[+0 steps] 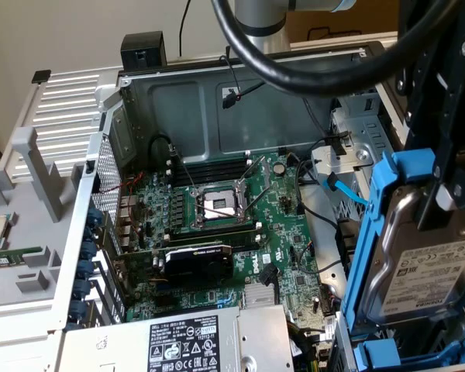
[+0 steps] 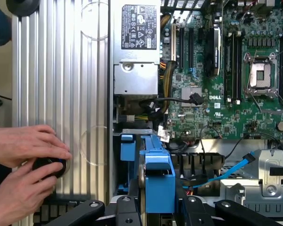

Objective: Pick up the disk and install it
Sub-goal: 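Insert the disk into the insertion slot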

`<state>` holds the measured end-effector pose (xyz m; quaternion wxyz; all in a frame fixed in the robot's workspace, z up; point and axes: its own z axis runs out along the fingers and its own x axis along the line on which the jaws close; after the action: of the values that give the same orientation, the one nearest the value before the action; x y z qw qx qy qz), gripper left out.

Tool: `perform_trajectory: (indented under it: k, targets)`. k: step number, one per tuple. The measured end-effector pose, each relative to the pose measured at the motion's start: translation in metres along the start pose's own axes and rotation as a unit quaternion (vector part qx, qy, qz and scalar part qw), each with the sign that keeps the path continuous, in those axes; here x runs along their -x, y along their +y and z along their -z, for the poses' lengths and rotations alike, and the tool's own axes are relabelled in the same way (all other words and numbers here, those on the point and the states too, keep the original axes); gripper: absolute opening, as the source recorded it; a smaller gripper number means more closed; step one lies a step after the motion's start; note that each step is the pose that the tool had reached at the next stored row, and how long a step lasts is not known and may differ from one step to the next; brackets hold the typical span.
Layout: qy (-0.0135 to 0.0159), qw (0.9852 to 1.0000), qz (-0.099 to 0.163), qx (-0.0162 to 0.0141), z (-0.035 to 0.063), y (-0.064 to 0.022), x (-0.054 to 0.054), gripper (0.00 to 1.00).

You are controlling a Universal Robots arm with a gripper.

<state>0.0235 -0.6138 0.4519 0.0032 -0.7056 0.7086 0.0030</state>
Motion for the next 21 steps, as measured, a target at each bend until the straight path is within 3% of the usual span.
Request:
perform_trajectory:
  k: [21]
  targets:
    - [0.0001, 1.0, 0.0, 0.0, -0.0025, 0.0001, -0.0016, 0.37]
